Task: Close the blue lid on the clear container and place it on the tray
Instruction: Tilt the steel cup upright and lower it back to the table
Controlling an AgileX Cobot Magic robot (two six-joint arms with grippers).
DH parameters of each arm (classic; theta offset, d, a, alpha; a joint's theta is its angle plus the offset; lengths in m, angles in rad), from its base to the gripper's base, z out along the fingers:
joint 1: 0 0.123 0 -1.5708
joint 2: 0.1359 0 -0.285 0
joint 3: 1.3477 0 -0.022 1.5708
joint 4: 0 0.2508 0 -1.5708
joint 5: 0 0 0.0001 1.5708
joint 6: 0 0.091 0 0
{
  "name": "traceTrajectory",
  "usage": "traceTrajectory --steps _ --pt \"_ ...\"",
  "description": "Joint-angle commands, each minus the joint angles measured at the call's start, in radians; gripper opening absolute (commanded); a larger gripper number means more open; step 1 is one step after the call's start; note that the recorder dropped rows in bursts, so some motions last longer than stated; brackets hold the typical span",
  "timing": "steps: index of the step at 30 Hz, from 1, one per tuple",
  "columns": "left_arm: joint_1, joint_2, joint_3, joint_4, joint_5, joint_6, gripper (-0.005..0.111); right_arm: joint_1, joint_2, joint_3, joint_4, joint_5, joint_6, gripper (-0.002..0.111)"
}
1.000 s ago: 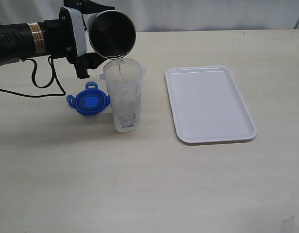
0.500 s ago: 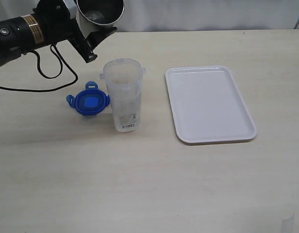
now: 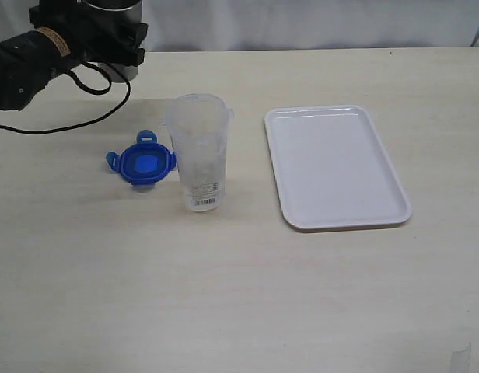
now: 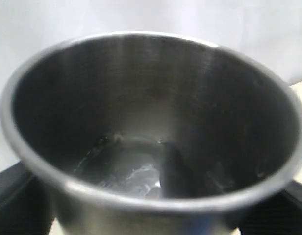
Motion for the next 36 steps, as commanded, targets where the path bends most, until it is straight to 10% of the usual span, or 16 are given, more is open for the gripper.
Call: traceTrajectory --steps 1,36 --pt "0.057 0.051 -0.031 -0.027 -0.094 -0.144 0.0 -0.001 -0.006 0.001 -0.008 0.003 -0.001 0.004" --pt "0.136 0.218 -0.068 0.008 -0.17 -0.121 0.0 -0.001 -0.006 0.001 -0.008 0.003 -0.001 0.004"
